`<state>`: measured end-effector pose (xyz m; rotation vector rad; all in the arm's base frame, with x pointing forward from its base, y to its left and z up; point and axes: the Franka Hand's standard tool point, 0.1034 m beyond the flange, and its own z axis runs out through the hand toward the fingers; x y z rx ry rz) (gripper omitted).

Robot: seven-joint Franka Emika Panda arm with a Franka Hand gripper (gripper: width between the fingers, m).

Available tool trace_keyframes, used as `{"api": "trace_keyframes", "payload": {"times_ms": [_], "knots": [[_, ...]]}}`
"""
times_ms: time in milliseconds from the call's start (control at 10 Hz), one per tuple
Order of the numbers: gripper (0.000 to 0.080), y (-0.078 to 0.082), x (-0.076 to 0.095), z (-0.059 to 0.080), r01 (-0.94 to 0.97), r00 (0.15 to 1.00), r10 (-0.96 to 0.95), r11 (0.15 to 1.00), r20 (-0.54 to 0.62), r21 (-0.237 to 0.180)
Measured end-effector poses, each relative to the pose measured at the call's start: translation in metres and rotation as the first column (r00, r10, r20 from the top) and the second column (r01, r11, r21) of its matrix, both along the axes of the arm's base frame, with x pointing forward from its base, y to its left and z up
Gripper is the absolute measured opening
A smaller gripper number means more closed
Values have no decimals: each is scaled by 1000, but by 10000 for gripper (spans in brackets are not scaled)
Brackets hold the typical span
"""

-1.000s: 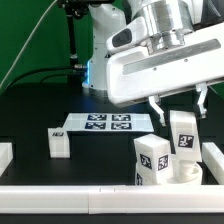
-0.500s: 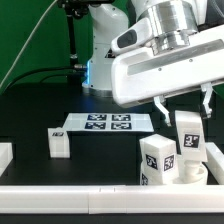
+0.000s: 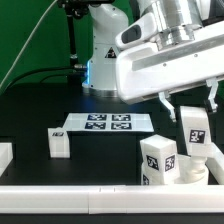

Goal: Assemble stool

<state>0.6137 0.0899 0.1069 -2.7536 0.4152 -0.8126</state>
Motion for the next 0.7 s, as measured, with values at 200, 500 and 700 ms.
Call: {"api": "trace_keyframes", "payload": {"times_ms": [200, 500, 700], "knots": [[324, 0, -1, -4, 0, 1000, 0, 1000, -5, 1], [324, 0, -2, -5, 0, 1000, 0, 1000, -8, 0], [324, -2, -4, -13, 4, 1000, -4, 1000, -12, 0]]}}
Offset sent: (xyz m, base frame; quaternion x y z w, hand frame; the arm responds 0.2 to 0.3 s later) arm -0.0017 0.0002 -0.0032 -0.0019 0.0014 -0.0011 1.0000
